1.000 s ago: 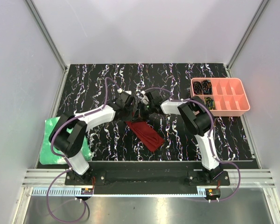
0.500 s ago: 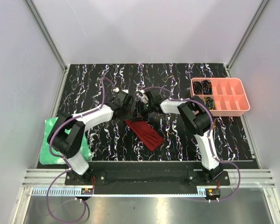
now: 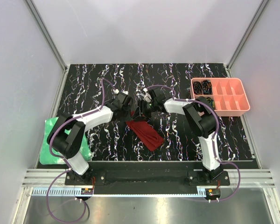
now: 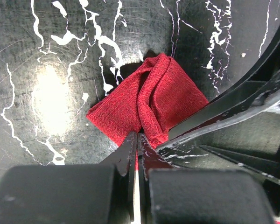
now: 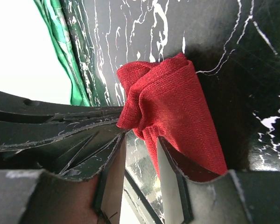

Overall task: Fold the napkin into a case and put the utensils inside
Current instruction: Stuff the top corner of the smaller-rectangle-folded napkin into the folded napkin.

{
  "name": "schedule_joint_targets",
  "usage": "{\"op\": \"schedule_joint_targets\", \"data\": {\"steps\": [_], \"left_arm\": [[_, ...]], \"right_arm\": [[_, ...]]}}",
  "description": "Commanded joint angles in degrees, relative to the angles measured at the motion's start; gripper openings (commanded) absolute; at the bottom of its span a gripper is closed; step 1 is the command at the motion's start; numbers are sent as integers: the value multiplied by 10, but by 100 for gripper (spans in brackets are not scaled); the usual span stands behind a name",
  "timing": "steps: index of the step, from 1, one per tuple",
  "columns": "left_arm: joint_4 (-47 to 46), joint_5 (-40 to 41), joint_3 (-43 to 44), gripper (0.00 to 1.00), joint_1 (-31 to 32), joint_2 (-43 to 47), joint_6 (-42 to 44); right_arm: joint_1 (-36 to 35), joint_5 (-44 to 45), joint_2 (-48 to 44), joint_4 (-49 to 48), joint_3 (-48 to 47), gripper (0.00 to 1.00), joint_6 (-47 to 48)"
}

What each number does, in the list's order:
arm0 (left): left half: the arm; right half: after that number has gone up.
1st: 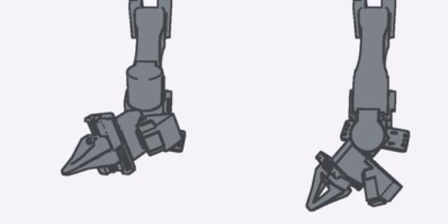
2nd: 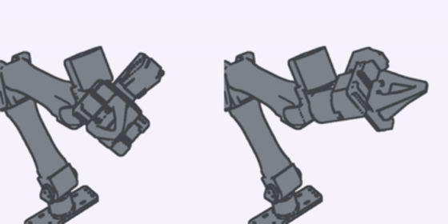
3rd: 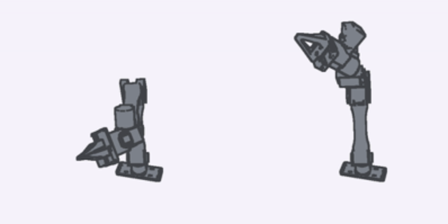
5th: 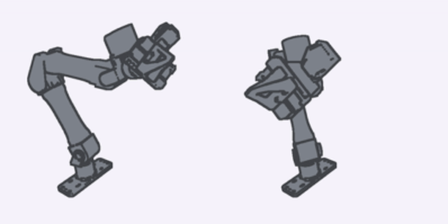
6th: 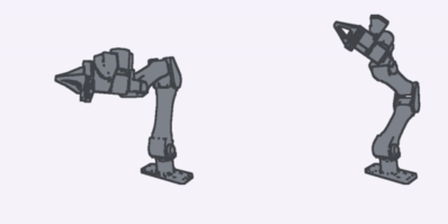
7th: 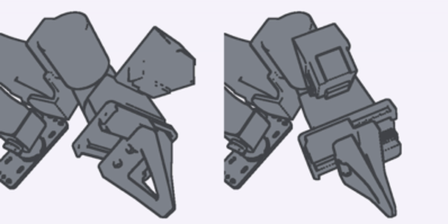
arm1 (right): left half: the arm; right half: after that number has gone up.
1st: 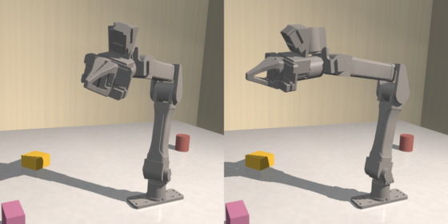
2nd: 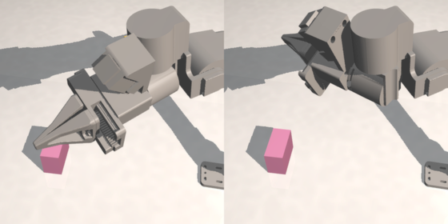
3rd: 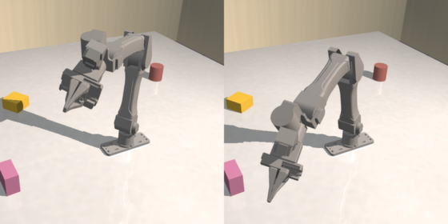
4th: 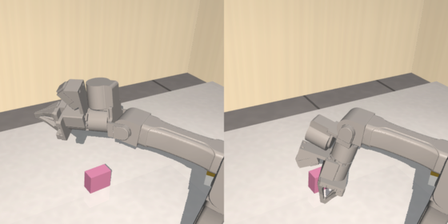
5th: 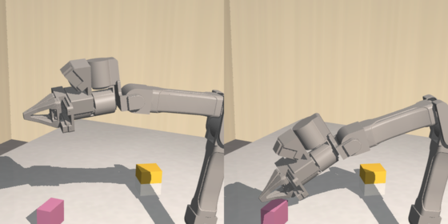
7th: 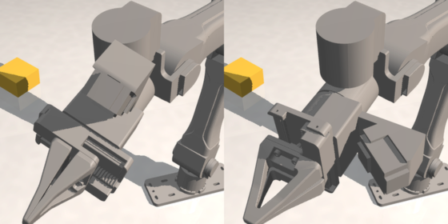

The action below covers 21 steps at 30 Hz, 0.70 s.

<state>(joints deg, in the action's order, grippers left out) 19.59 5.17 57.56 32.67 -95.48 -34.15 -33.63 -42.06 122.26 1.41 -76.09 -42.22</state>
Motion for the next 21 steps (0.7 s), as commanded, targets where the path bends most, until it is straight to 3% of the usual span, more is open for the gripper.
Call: {"op": "schedule_joint_targets", "data": {"steps": [1, 13, 17, 18, 21], "left_arm": [[-23, -8, -7, 0, 1, 14, -3], [-28, -12, -5, 0, 1, 21, -1], [-32, -6, -3, 0, 0, 24, 0], [-31, -3, -2, 0, 0, 28, -2], [-32, 23, -6, 0, 0, 37, -15]], "right_arm": [[8, -3, -21, 2, -13, 42, 10], [6, -29, 42, 1, -67, 31, 7], [4, -38, 54, -7, -63, 15, 6], [4, -38, 53, -9, -59, 6, 6], [2, -38, 41, -46, -28, 2, -5]]}}
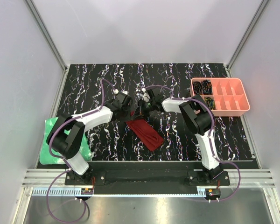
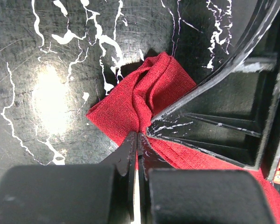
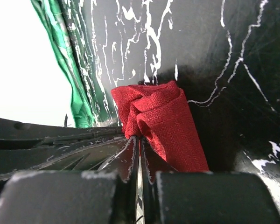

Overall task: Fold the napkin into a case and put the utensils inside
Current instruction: Stuff the top corner of the smaller-rectangle-folded napkin into the folded napkin.

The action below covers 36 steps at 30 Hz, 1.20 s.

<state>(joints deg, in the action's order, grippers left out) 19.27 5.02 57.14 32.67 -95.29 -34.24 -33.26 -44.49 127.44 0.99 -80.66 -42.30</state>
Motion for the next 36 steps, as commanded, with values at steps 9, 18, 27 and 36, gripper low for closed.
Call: {"op": "schedule_joint_targets", "data": {"steps": [9, 18, 27, 36], "left_arm": [[-53, 2, -5, 0, 0, 26, -30], [-33, 10, -10, 0, -10, 21, -42], [-32, 12, -28, 0, -13, 37, -34], [-31, 10, -28, 0, -14, 48, -32]], "right_arm": [[-30, -17, 51, -53, -38, 0, -22], [-15, -9, 0, -23, -17, 19, 6], [4, 5, -56, -13, 26, 29, 27], [4, -1, -2, 11, -34, 10, 23]]}}
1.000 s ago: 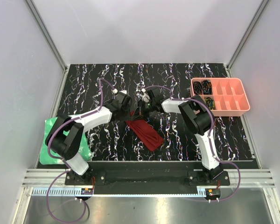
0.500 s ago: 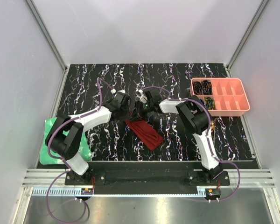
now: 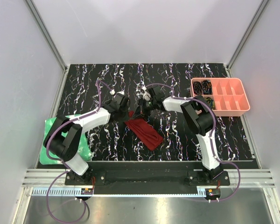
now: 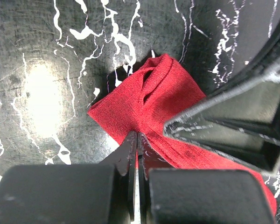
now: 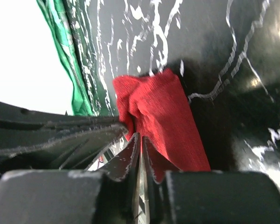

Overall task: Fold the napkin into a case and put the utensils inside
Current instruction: Stuff the top corner of the smaller-rectangle-folded napkin into the folded napkin, then rotate the smaller rectangle-folded napkin at the center of the board.

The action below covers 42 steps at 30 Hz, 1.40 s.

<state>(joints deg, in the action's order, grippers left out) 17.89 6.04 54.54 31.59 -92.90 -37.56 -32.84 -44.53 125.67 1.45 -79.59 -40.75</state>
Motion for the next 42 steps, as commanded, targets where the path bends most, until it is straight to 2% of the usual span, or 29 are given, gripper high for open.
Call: {"op": "schedule_joint_targets", "data": {"steps": [1, 14, 17, 23, 24, 25, 27, 28, 30, 31, 33, 36, 37, 38, 41, 42], "left_arm": [[-19, -1, -2, 0, -2, 26, 2], [-29, -3, 24, 0, -3, -13, 3], [-29, 3, 28, 0, -6, -25, 3], [-19, 9, 47, 0, -19, -37, 7], [-15, 6, 53, 2, -19, -39, 7], [-12, 5, 59, 12, -19, -42, 7], [-9, 7, 60, 25, -19, -33, 2], [-9, 7, 50, 39, -19, -12, 0], [-8, 9, 36, 49, -19, 14, 1], [-5, 10, 22, 63, -19, 40, 2], [13, 16, 9, 66, -19, 66, 6], [30, 18, -32, 65, -18, 116, -3], [24, 13, -62, 61, -19, 141, -8], [18, 8, -78, 50, -19, 152, -16], [-9, -6, -118, 31, -19, 164, -21], [-12, -13, -121, 27, -19, 148, -21]], "right_arm": [[0, 0, 25, 7, -54, 9, 7], [-37, -18, 108, 9, -130, 4, -22], [-32, -5, 84, 9, -109, 5, -15], [11, 16, -36, 29, -6, 8, 13], [17, 24, -67, 36, 19, 13, 20], [23, 29, -83, 43, 32, 16, 36], [41, 50, -125, 70, 60, 25, 57], [45, 61, -138, 80, 70, 29, 79], [58, 81, -162, 108, 92, 33, 98], [62, 86, -167, 113, 98, 34, 114], [72, 102, -176, 119, 119, 36, 124], [78, 116, -176, 120, 139, 38, 138], [78, 118, -175, 120, 144, 39, 139], [78, 122, -177, 119, 153, 39, 139], [77, 147, -185, 112, 176, 39, 140], [77, 149, -189, 110, 184, 39, 140]]}}
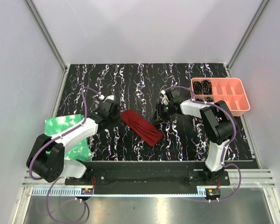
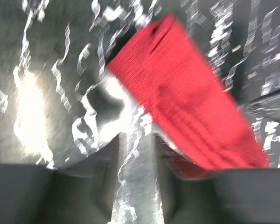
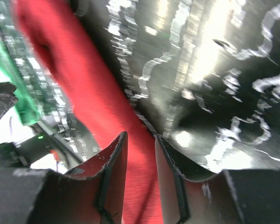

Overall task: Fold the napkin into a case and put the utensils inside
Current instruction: Rotate the smaller rectangle-folded napkin at the center of the board, then smooth out the smaller rectangle-folded napkin at the center of the board.

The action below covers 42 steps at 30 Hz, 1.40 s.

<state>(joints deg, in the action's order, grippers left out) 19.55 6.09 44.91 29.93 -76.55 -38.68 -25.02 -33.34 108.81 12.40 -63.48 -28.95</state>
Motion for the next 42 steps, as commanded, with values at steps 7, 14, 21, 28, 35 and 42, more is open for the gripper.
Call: {"op": "schedule_joint_targets", "data": {"steps": [7, 14, 21, 28, 35, 42], "left_arm": [[-64, -39, 11, 16, -2, -129, -9], [-65, -56, 111, 11, -2, -232, 11], [-20, -14, 74, 27, -3, -151, 3], [-58, -135, -28, 26, -1, -61, -31], [-105, -211, -131, 28, 8, 16, -61], [-166, -252, -196, 36, 11, 54, -84]], "right_arm": [[-9, 38, -46, -57, 113, 39, -15], [-95, 71, -76, -119, 175, 39, -112], [-95, 192, -134, 64, 117, 41, -37], [-127, 195, -156, 137, 32, 47, -20], [-201, 211, -128, 148, -19, 61, -86], [-267, 241, -83, 173, -62, 62, -102]]}}
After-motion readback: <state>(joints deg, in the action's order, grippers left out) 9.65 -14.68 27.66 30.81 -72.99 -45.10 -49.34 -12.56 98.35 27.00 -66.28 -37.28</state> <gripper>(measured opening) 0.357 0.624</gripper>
